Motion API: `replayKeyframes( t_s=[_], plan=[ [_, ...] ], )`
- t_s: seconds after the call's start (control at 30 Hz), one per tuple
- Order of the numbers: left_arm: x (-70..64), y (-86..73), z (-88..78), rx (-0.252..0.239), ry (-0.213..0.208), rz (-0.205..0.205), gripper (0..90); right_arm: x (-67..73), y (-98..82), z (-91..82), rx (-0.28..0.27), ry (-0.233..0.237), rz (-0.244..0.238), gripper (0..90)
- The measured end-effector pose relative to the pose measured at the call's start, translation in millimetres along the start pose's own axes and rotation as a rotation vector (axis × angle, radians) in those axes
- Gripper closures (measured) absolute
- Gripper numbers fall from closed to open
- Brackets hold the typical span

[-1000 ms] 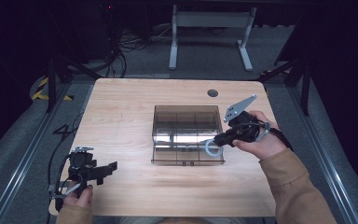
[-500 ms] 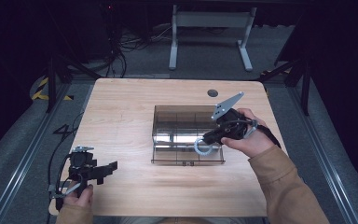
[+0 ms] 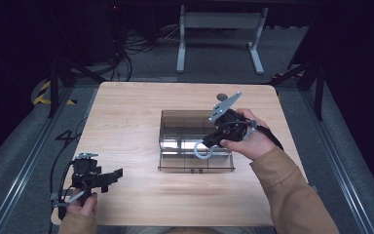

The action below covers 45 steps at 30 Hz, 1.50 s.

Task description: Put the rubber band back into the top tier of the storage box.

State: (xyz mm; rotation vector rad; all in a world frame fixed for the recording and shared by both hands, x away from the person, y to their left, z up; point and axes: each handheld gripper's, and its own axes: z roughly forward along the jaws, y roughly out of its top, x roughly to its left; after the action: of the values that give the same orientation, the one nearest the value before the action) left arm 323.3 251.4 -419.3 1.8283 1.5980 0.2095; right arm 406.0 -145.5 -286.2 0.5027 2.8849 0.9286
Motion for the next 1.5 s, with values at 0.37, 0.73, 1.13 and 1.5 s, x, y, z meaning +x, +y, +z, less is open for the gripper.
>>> replayKeyframes(
  t_s=[0.37,0.73,1.13,1.5],
  plan=[
    [0.1,0.1,0.0,0.001,-0.001,0.000,16.3,0.0,9.9,15.7,0.027,-0.005,-0.007,82.5],
    [0.4,0.2,0.0,-0.002,-0.002,-0.003,16.3,-5.8,10.7,34.6,0.087,-0.007,0.003,82.5],
    [0.2,0.2,0.0,0.000,-0.003,-0.001,16.3,-9.4,6.0,48.1,0.146,-0.008,0.022,82.4],
    [0.4,0.3,0.0,0.001,-0.005,-0.001,16.3,-10.2,4.2,59.7,0.199,-0.011,0.032,82.4]
  ],
)
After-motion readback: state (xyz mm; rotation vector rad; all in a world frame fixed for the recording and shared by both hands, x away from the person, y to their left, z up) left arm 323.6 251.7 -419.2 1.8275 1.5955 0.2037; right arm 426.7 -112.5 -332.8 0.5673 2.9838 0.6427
